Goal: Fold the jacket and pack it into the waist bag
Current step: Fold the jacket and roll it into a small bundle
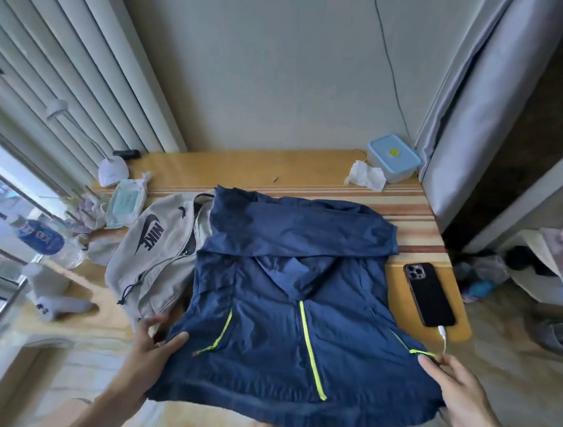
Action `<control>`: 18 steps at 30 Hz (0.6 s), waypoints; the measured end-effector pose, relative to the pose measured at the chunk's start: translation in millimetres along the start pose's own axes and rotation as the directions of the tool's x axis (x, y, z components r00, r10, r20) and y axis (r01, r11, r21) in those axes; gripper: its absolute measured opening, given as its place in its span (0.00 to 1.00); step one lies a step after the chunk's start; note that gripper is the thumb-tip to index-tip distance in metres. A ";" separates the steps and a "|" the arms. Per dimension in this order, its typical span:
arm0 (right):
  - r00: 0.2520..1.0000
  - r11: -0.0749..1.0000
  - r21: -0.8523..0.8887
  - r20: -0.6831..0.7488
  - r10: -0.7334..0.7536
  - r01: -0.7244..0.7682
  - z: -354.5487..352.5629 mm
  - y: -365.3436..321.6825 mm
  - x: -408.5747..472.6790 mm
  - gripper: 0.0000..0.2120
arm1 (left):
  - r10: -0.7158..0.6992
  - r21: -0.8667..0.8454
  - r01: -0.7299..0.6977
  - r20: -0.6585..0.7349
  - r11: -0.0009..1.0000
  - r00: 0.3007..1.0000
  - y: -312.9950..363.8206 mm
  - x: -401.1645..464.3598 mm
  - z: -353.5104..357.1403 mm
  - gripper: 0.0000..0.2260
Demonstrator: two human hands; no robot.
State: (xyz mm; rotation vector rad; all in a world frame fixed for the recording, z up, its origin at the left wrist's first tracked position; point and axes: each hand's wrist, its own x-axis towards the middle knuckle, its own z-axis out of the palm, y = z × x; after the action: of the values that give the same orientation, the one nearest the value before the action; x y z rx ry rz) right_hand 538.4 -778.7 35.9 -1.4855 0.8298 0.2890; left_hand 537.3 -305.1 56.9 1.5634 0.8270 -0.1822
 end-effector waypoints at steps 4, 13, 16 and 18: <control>0.996 0.986 0.166 0.087 0.021 -0.035 18.8 -54.6 26.0 0.10 | -0.166 -0.310 0.228 0.214 0.923 0.963 53.6 20.2 -8.0 0.07; 0.991 0.834 0.541 -0.010 0.133 -0.107 106.1 -182.5 194.4 0.04 | -0.244 -0.537 0.408 0.352 0.738 0.904 168.4 158.5 52.8 0.34; 0.987 0.820 0.568 -0.090 0.136 -0.062 136.9 -208.6 242.7 0.05 | -0.215 -0.650 0.357 0.291 0.671 0.932 191.4 219.3 84.0 0.12; 0.970 0.849 0.527 -0.224 0.092 0.041 156.4 -216.8 260.6 0.05 | -0.179 -0.564 0.260 0.196 0.784 0.964 193.8 256.0 102.8 0.09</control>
State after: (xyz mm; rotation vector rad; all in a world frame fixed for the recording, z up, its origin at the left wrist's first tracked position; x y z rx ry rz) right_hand 908.7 -737.0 13.8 -0.9949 1.0282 -0.1079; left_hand 873.9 -288.2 48.4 0.8566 0.8583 -0.1758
